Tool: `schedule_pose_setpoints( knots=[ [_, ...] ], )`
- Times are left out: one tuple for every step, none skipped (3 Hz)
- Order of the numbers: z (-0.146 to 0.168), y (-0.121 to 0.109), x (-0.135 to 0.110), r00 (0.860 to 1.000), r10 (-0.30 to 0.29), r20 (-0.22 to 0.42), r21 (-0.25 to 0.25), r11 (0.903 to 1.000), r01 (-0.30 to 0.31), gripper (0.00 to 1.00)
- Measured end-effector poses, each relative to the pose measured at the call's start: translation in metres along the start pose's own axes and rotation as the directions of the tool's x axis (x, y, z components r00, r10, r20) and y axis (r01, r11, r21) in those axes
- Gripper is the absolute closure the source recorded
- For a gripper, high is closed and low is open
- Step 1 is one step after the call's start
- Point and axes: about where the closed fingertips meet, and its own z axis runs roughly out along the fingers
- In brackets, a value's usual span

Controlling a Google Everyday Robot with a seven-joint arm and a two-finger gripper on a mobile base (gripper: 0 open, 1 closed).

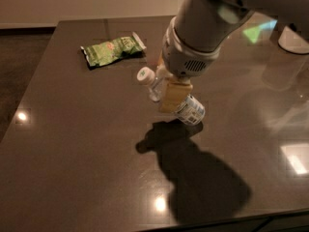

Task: Knock blue plastic bottle over

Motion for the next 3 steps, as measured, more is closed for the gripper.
schedule_pose_setpoints(
  knots=[
    [0.010, 0.004, -0.004, 0.999, -0.020, -0.041, -0.015, 0.9997, 0.020, 0.61],
    [0.018, 0.007, -0.011, 0.998, -0.037, -0.059, -0.028, 0.9990, 0.036, 0.38],
    [0.025, 0.011, -0.016, 0.997, -0.051, -0.065, -0.043, 0.9979, 0.049, 0.15]
  ],
)
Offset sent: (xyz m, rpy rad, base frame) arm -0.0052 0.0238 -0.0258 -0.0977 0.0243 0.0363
